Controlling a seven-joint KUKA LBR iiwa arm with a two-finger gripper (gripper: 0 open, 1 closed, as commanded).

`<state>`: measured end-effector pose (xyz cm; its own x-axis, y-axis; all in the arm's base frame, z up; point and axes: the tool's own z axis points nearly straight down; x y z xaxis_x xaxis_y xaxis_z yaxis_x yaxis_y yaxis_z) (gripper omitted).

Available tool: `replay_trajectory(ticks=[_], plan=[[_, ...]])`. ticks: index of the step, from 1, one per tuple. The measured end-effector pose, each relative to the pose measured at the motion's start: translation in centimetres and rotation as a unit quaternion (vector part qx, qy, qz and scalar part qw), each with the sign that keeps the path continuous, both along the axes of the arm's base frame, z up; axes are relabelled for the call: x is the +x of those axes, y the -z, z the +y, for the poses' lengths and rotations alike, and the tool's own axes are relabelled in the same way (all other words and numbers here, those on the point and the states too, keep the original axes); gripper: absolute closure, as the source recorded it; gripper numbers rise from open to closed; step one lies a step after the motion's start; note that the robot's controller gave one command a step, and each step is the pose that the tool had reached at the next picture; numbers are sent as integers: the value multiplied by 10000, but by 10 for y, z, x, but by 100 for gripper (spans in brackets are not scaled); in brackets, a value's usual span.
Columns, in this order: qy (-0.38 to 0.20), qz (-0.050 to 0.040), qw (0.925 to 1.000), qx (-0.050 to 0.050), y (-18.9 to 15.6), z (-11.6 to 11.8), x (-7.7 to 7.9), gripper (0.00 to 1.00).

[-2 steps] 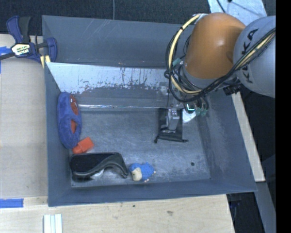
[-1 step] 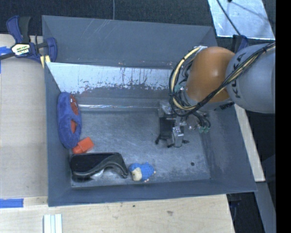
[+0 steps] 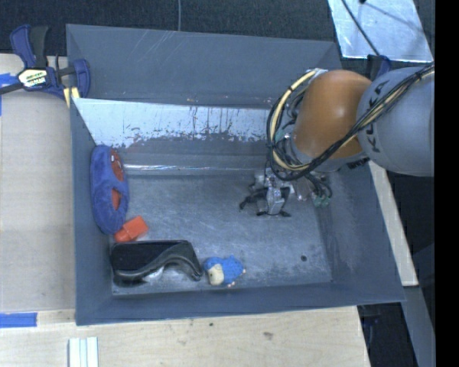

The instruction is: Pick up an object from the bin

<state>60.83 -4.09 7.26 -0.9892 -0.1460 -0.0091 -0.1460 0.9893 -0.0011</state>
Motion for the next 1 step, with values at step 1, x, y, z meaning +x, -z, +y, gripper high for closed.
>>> replay_trajectory(ticks=[1], plan=[[85, -12, 10000, -5, -88, 0, -12, 100]])
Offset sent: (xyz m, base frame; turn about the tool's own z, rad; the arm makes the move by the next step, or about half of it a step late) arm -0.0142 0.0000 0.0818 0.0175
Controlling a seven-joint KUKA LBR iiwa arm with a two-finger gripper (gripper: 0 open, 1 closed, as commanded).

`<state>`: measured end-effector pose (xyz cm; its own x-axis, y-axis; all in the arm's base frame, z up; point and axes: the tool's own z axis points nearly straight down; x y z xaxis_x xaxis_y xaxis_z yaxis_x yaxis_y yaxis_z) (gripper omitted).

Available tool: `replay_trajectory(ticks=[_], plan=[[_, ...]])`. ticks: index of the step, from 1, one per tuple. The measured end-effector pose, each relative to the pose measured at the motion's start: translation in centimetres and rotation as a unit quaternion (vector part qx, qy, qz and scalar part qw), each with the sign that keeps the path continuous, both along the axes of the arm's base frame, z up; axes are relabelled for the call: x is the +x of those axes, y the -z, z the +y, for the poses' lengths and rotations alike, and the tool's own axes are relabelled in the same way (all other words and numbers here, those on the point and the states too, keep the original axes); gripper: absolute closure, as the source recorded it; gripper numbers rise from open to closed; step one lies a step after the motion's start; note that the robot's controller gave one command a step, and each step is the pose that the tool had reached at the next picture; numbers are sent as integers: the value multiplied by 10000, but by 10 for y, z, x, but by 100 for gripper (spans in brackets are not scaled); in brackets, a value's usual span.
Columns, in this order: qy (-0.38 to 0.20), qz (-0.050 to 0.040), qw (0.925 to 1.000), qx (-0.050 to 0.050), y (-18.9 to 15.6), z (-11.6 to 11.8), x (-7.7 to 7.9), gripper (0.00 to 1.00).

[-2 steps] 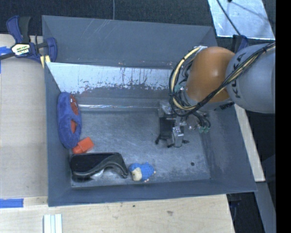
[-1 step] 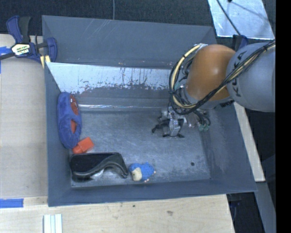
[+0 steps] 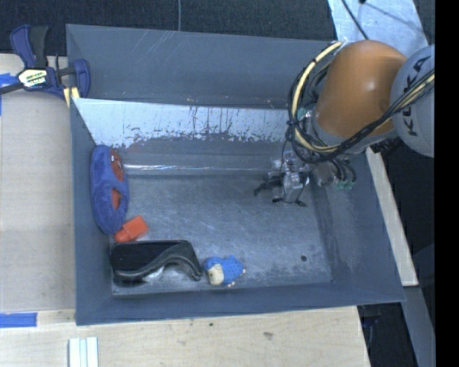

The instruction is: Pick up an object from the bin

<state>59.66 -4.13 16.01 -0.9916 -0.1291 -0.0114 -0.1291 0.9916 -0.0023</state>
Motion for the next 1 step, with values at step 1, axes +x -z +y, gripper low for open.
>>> replay_trajectory(ticks=[1], plan=[[-3686, 25, 9296, -25, 89, 32, -52, 100]])
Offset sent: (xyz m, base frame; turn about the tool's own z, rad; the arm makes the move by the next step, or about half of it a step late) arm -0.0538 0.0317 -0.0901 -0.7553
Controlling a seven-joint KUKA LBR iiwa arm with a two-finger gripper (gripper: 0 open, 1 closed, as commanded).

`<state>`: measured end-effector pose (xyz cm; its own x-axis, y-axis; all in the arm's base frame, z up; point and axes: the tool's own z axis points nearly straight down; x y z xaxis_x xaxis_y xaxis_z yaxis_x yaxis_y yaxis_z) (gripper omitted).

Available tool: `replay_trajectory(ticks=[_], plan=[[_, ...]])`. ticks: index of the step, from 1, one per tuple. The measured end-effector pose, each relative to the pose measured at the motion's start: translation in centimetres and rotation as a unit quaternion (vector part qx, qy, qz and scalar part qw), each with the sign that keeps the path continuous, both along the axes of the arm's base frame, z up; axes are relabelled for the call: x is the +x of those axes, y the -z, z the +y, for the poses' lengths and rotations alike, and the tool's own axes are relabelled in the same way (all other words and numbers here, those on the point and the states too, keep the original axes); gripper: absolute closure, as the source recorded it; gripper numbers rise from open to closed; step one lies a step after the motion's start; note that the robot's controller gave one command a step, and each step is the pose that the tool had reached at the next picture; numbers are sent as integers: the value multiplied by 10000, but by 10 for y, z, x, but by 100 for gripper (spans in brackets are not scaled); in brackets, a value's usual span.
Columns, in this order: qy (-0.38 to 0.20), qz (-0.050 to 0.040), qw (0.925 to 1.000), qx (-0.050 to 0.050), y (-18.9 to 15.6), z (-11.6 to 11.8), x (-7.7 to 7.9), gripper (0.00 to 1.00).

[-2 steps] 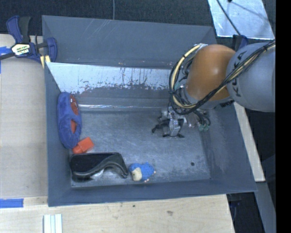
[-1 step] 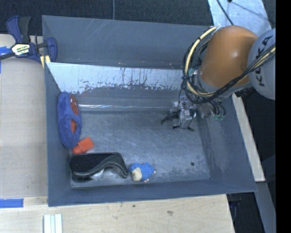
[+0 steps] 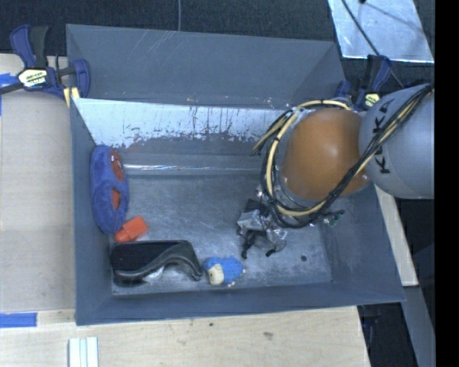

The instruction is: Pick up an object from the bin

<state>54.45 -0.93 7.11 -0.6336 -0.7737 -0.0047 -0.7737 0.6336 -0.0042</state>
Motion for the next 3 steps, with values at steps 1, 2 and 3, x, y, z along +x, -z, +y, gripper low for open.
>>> replay_trajectory(ticks=[1, 2, 3], plan=[[-4, -34, 10000, 7, -135, 37, 31, 100], [-429, 13, 9991, 4, -90, 43, 56, 100], [-174, -37, 9998, -1, -272, 30, 76, 100]])
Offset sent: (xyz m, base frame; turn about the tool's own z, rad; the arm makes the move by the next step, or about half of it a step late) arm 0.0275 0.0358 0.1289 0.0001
